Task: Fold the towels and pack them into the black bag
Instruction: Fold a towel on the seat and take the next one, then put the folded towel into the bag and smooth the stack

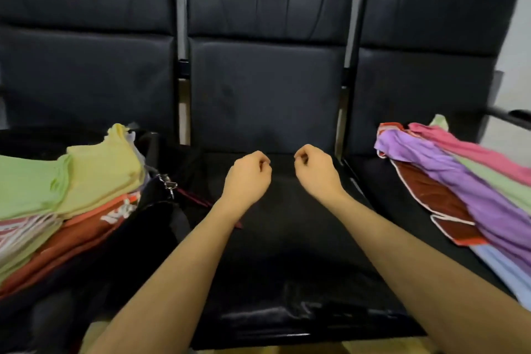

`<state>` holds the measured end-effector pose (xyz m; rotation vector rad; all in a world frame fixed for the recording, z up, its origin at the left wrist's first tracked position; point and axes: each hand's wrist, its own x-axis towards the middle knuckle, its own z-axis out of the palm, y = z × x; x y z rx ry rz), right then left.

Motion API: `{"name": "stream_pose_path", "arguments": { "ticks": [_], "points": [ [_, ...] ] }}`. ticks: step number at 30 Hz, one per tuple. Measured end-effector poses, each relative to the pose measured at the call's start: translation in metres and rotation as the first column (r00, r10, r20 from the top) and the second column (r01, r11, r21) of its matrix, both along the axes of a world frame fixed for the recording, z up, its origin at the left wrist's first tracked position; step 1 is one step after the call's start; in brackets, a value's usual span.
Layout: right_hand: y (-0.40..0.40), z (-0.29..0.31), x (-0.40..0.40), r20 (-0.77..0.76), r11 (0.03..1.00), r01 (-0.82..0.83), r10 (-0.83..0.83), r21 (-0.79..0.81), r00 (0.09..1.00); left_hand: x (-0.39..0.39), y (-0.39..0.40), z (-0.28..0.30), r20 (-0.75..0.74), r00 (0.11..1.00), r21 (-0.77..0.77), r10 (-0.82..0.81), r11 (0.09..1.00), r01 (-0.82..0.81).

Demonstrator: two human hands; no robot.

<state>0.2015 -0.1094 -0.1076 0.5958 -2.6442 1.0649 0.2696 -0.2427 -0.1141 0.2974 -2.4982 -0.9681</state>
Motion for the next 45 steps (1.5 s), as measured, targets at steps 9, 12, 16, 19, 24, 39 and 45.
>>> {"name": "stream_pose_path", "arguments": {
  "ticks": [9,12,16,19,24,39,45],
  "points": [
    [0.189,-0.047,-0.063,0.07,0.948,0.315,-0.312,-0.037,0.947,-0.081,0.179,-0.033,0.105,0.944,0.064,-0.314,0.949,0.309],
    [0.238,-0.062,-0.078,-0.018,0.897,0.441,-0.441,-0.022,0.897,-0.105,0.232,-0.046,0.122,0.914,0.087,-0.386,0.922,0.378],
    [0.291,-0.072,-0.103,-0.055,0.861,0.509,-0.508,-0.013,0.859,-0.139,0.289,-0.055,0.114,0.885,0.114,-0.451,0.891,0.44],
    [0.329,-0.069,-0.123,-0.16,0.824,0.567,-0.559,0.004,0.814,-0.167,0.324,-0.054,0.06,0.87,0.105,-0.489,0.87,0.482],
    [0.375,-0.054,-0.167,-0.213,0.775,0.616,-0.584,0.144,0.784,-0.219,0.374,-0.043,-0.001,0.831,-0.021,-0.557,0.831,0.557],
    [0.414,-0.072,-0.21,-0.122,0.668,0.685,-0.684,0.291,0.719,-0.311,0.422,-0.052,0.276,0.714,-0.141,-0.643,0.708,0.692],
    [0.412,-0.074,-0.192,-0.253,0.762,0.646,-0.616,0.049,0.746,-0.301,0.423,-0.053,0.241,0.753,-0.25,-0.612,0.711,0.658]
  ]
}}
